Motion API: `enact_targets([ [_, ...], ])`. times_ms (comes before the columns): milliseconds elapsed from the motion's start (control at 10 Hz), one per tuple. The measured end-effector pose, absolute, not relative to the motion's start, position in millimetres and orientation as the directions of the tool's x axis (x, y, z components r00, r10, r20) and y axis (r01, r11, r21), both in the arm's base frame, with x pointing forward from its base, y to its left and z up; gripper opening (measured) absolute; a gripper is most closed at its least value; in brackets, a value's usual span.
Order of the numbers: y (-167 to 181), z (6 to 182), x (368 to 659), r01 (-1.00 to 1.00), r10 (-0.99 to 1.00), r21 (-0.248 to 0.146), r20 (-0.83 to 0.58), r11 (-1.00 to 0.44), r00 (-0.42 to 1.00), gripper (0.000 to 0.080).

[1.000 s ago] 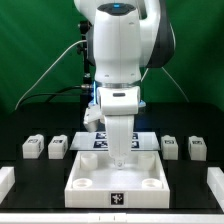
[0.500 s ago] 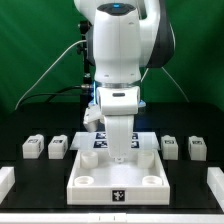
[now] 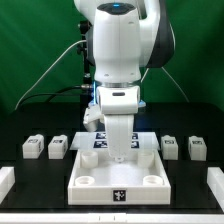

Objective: Assemble one leg

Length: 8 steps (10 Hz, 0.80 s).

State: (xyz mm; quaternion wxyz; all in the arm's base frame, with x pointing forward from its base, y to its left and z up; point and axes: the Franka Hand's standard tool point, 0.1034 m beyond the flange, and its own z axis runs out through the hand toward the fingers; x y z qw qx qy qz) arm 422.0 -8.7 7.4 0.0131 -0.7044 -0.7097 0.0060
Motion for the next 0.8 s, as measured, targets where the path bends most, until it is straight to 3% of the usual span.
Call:
enact_targets([
  [300,-8.2,7.6,422.8,1.000,1.000,-0.026,0.010,0.005,-0.005,0.0057],
  [800,53.5,6.9,496.1,1.000,0.999,0.017,0.053,-0.006,0.005,0.0057],
])
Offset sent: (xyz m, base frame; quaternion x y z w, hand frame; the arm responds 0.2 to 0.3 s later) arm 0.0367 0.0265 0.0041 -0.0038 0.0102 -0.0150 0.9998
